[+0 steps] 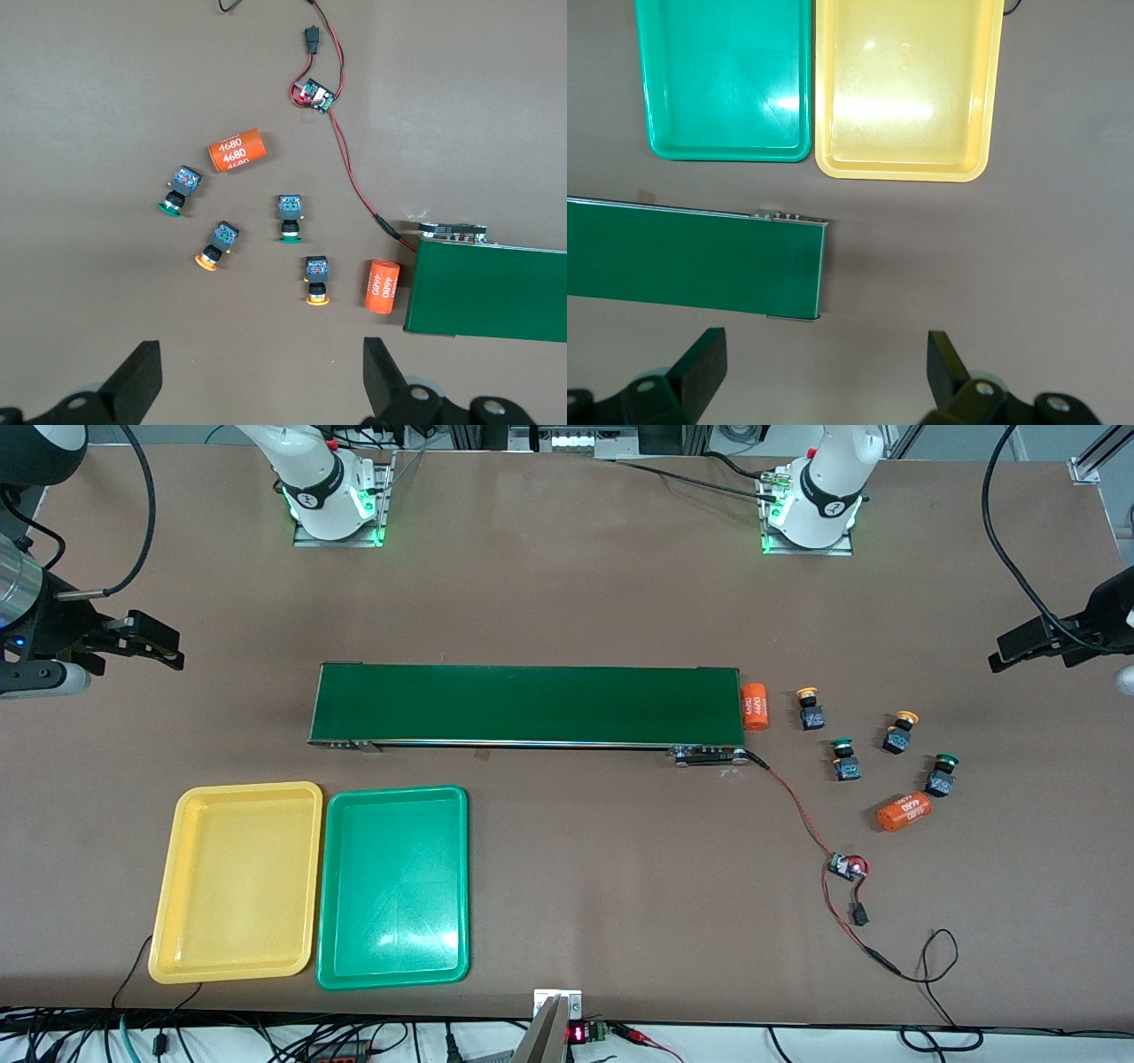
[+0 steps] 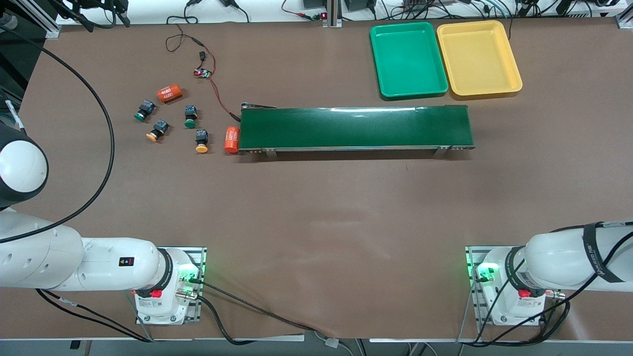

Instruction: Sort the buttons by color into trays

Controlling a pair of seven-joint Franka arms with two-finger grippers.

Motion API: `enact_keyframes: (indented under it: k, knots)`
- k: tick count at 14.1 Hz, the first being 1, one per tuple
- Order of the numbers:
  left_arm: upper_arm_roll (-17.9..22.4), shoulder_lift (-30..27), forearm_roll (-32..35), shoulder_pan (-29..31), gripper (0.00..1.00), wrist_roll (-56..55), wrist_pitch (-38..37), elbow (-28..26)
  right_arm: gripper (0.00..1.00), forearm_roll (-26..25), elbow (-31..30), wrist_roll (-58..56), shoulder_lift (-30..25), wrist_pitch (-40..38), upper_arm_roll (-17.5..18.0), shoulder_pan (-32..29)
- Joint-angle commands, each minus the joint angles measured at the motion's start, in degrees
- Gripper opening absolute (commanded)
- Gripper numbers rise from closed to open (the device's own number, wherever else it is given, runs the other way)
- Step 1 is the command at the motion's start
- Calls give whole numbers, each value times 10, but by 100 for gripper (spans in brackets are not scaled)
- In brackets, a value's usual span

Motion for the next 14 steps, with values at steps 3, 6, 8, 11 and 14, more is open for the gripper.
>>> enact_keyframes:
  k: [3,6,8,11,14]
  knots:
    - [-1,-6,1,4,100,9,7,-3,100,3,-8,-1,-6,7,0,-4]
    - [3,21,-16,5,100,8,26,-2,100,4,-8,-1,-6,7,0,-5]
    - [-2,67,-12,-5,100,0,29,-2,100,4,-9,-1,-6,7,0,-4]
    - [-7,121,-25,-15,100,10,59,-14,100,4,-8,-1,-6,9,0,-6]
    - [-12,202,-29,-21,100,10,114,-18,100,4,-8,-1,-6,8,0,-5]
